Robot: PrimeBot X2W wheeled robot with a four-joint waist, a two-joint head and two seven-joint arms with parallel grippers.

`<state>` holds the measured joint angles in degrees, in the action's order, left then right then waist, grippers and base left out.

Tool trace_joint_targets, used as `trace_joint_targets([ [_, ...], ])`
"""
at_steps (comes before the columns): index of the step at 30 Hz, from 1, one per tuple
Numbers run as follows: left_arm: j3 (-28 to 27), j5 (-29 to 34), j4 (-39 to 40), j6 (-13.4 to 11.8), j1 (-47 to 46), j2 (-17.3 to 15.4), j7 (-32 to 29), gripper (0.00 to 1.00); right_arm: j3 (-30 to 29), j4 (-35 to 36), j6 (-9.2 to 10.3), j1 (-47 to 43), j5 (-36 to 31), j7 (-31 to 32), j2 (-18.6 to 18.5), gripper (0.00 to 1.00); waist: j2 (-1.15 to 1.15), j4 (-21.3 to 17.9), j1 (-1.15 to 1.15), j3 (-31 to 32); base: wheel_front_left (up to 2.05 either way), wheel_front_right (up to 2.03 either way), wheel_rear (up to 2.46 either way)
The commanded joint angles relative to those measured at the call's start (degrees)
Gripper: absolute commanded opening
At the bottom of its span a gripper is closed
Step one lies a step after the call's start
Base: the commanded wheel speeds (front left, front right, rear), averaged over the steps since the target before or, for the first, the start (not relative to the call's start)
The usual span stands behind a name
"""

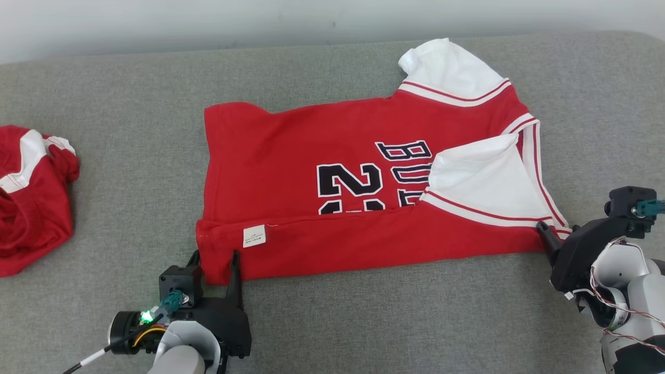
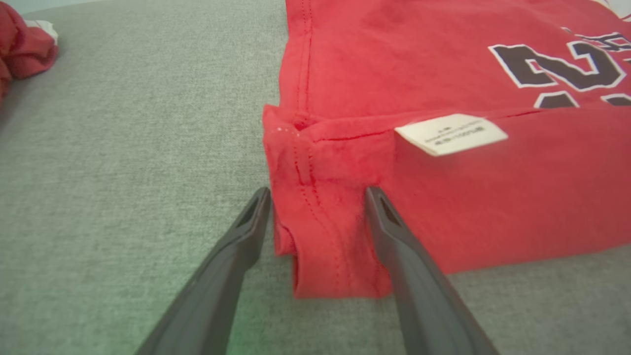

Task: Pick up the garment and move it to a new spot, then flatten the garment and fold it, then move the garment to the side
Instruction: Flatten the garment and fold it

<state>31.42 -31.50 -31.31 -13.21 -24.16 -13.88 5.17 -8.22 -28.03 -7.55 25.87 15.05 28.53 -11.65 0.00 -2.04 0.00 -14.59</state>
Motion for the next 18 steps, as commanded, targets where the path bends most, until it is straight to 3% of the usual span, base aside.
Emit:
trace_joint_targets([
  [1,0.3,-0.1,-0.9,-0.2,0.2,0.1,-0.8,1.00,0.3,-1.0,0.11,0.1,-0.1,0.9,-0.2,1.00,0.00,0.2,0.00,-0.4,0.00,0.00,0.00],
  [4,0.6,-1.0,-1.5,0.5,1.0,0.3,-2.0,0.98,0.0,-2.4,0.11,0.0,0.2,2.2,0.2,1.00,0.00,0.3,0.00,-0.4,0.00,0.00,0.00],
  [5,0.9,-1.3,-1.7,0.7,1.2,0.5,-2.6,0.70,-0.3,-2.8,0.11,-0.1,0.4,2.7,0.4,1.00,0.00,0.4,0.00,-0.4,0.00,0.00,0.00],
  [6,1.3,-1.6,-1.8,1.3,1.5,0.6,-3.2,0.48,-0.4,-3.1,0.11,-0.3,0.5,3.2,0.5,0.73,0.00,0.4,0.00,-0.3,0.00,0.00,0.00],
  [7,1.5,-2.2,-2.0,1.6,1.8,0.8,-3.8,0.10,-0.4,-3.3,0.11,-0.4,0.7,3.6,0.7,0.29,0.00,0.5,0.00,-0.1,0.00,0.00,0.00],
  [8,1.7,-2.2,-2.3,1.8,2.1,0.8,-4.4,0.00,-0.5,-3.4,0.11,-0.6,0.8,3.8,0.8,0.00,0.00,0.5,0.00,0.0,0.00,0.00,0.00],
  [18,1.8,-3.1,-0.7,2.1,3.5,-0.2,-5.3,0.00,-4.2,4.0,0.12,-4.6,8.2,8.0,3.4,0.00,0.00,0.4,0.00,3.6,0.00,0.00,0.00],
])
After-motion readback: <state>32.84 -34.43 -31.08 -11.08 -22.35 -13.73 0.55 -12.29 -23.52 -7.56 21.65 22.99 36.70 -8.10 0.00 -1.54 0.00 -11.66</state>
